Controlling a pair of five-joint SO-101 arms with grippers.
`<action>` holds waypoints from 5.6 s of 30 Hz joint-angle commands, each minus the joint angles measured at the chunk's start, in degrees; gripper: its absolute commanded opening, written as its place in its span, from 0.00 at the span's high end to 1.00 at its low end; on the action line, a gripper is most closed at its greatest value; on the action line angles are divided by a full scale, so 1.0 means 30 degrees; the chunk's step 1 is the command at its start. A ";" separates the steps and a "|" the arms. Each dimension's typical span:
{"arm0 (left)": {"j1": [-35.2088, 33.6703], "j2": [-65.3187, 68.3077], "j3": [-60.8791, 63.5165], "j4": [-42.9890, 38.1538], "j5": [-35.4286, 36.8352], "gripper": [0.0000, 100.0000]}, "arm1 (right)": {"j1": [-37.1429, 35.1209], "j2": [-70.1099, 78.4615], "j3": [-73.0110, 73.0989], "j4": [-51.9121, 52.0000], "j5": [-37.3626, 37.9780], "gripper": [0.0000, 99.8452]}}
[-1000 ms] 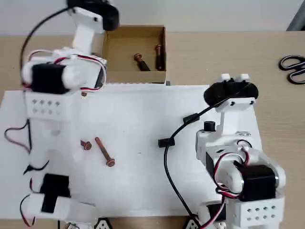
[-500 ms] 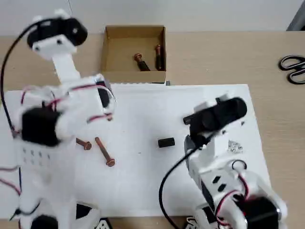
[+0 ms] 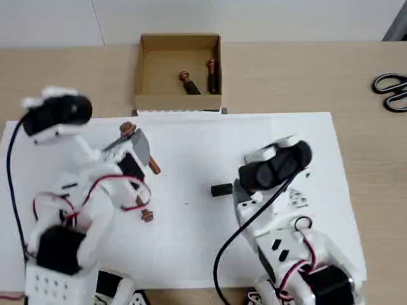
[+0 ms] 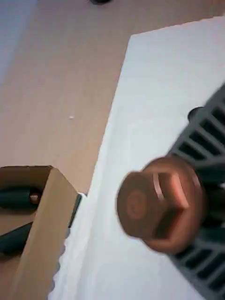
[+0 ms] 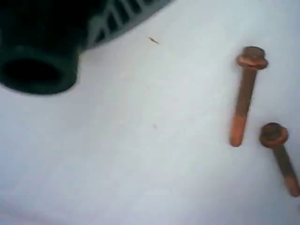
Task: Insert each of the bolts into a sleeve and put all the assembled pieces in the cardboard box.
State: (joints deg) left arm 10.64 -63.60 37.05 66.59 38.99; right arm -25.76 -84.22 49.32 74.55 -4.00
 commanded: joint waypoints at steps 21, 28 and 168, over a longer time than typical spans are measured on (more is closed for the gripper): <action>0.3077 -1.3685 1.0007 -0.5275 -0.1495 0.99 | -0.5817 -0.6462 0.6388 -0.1656 0.0908 1.00; 0.5363 -1.3480 1.0505 -0.5333 -0.1231 0.99 | -0.6051 -0.6462 0.6857 -0.3414 0.1875 1.00; 0.8821 -1.3363 1.1004 -0.0908 -0.3692 0.96 | -0.7692 -0.6432 0.8557 -0.9509 0.5597 1.00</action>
State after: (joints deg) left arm 36.13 -103.87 69.76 62.99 28.26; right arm -49.41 -103.03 76.40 49.41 11.91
